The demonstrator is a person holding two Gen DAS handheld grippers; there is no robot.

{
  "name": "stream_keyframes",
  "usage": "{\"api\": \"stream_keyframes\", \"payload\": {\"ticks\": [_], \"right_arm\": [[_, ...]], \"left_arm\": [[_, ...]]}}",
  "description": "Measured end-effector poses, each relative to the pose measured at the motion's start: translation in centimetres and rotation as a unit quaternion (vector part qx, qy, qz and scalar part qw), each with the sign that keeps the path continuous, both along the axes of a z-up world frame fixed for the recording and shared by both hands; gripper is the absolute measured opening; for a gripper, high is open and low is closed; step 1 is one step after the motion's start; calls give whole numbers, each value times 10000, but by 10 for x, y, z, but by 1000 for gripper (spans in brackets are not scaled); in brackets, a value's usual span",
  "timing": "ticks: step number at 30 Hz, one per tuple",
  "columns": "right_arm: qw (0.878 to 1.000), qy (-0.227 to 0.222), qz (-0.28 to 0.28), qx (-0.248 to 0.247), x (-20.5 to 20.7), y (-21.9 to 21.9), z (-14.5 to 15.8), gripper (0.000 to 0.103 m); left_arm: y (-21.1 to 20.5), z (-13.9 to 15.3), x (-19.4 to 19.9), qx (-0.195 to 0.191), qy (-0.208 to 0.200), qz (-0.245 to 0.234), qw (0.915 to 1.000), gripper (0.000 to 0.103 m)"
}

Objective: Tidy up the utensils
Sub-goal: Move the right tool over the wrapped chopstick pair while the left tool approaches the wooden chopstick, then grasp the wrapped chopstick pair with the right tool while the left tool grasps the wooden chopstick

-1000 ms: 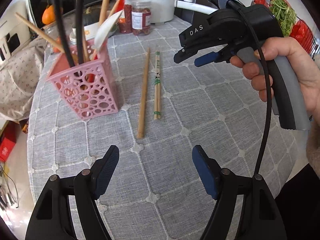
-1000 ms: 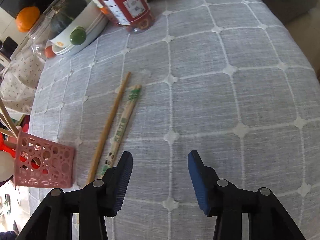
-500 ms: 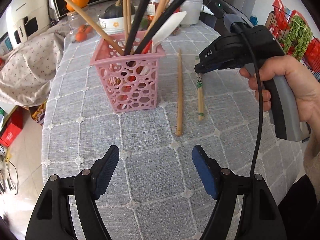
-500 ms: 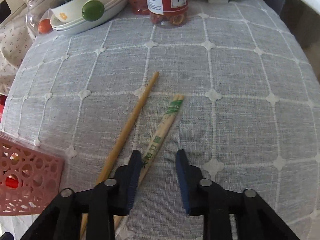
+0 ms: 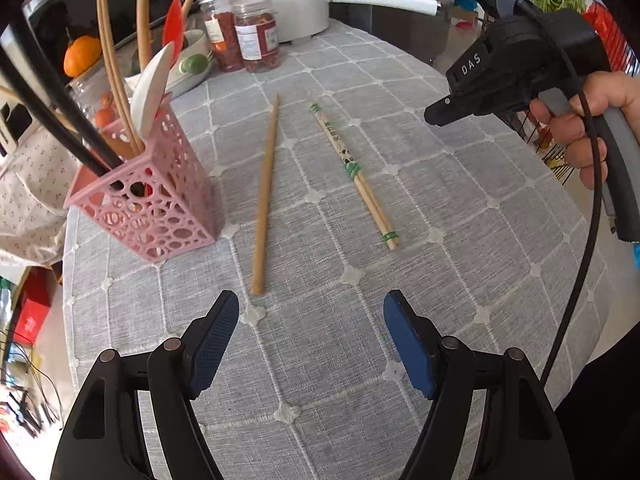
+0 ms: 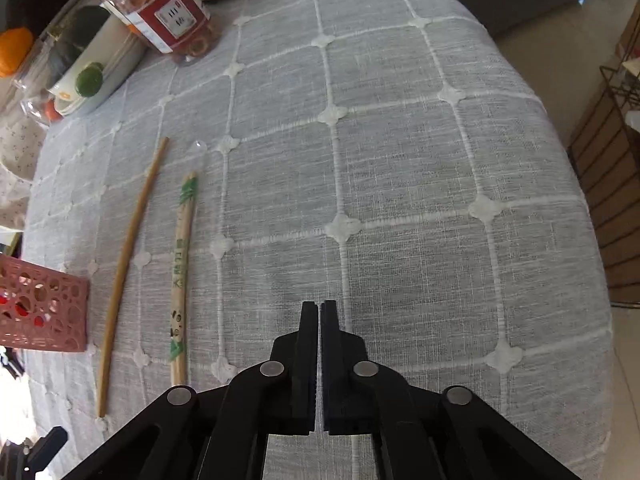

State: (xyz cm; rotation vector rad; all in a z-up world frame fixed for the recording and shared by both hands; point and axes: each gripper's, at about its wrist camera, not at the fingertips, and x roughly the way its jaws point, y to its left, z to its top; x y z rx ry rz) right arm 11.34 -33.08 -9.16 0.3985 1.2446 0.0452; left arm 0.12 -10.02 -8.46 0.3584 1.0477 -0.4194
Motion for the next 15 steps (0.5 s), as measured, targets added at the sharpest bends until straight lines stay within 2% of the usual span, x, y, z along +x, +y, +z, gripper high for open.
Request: {"api": "stream_keyframes", "payload": {"ticks": [1, 2, 3, 5, 11, 13, 15], "right_arm": [[10000, -26, 41, 68, 0, 0, 3, 10], [9998, -45, 104, 138, 0, 1, 5, 16], [9996, -85, 162, 207, 2, 6, 7, 33], [9991, -159, 331, 201, 9, 24, 9, 50], [9967, -237, 759, -184, 32, 77, -2, 50], [9962, -220, 770, -340, 41, 87, -10, 48], [9950, -154, 799, -585, 48, 96, -19, 42]], "left_arm": [[0, -1, 0, 46, -9, 8, 10000, 77], [1, -2, 1, 80, 0, 61, 9999, 77], [5, -4, 4, 81, 26, 136, 9999, 77], [14, -5, 7, 37, 90, 296, 9995, 77], [37, -10, 10, -41, 175, 550, 9983, 77], [41, -10, 10, -63, 194, 599, 9980, 77], [43, -8, 10, -103, 183, 607, 9979, 77]]}}
